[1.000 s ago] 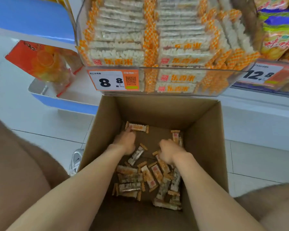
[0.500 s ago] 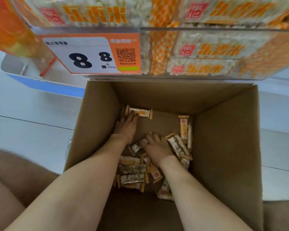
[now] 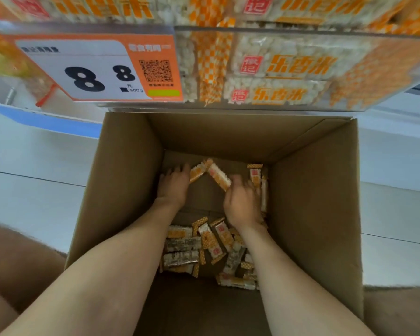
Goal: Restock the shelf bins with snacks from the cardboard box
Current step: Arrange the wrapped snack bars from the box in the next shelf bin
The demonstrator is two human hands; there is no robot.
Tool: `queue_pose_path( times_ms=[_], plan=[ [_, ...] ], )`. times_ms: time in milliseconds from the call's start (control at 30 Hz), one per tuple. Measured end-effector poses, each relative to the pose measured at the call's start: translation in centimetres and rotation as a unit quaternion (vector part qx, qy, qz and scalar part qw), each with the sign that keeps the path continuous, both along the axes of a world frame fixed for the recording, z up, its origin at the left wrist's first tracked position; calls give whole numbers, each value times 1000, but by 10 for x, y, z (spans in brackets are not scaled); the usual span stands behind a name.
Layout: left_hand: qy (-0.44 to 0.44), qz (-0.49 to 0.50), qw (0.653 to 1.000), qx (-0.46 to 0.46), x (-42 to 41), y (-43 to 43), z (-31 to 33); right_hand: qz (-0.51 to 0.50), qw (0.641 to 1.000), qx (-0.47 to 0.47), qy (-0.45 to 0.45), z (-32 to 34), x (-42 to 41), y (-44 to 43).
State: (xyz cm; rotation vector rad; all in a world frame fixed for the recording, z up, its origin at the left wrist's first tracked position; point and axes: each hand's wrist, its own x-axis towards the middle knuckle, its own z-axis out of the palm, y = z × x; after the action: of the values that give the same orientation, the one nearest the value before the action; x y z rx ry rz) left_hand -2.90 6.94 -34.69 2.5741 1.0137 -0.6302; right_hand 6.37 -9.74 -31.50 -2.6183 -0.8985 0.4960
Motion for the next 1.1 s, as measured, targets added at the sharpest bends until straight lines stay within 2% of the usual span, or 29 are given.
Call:
queue_pose_path(
  times_ms=[100, 200, 267, 333, 400, 433, 500, 567, 633, 867, 967, 1100],
  plan=[
    [-94, 124, 982, -102, 0, -10, 6, -119, 985, 103, 69, 10, 4, 1],
    [-203, 295, 905, -232, 5, -17, 29, -172, 964, 144, 146, 17, 14, 1],
    [-248, 377, 847, -282, 5, -18, 43, -211, 941, 175, 200, 23, 21, -2],
    [-271, 420, 806, -317, 3, -18, 56, -231, 931, 178, 218, 32, 26, -5],
    [-287, 417, 792, -341, -1, -18, 70, -243, 920, 183, 246, 42, 28, -6],
    [-287, 397, 800, -347, -4, -18, 79, -246, 915, 183, 263, 49, 28, -7],
    [-280, 322, 840, -335, -10, -17, 100, -230, 913, 174, 289, 62, 26, -10],
    [-264, 233, 884, -307, -17, -16, 127, -209, 922, 154, 288, 76, 24, -12],
    [-264, 165, 908, -280, -23, -18, 158, -198, 929, 143, 279, 95, 24, -12],
    [-286, -43, 924, -251, -45, -15, 260, -125, 927, 228, 271, 180, 12, -21],
    [-300, -66, 916, -258, -54, -15, 296, -49, 927, 260, 267, 207, -2, -23],
    [-309, -85, 921, -220, -70, -9, 334, 24, 912, 306, 271, 243, -24, -24]
  ],
)
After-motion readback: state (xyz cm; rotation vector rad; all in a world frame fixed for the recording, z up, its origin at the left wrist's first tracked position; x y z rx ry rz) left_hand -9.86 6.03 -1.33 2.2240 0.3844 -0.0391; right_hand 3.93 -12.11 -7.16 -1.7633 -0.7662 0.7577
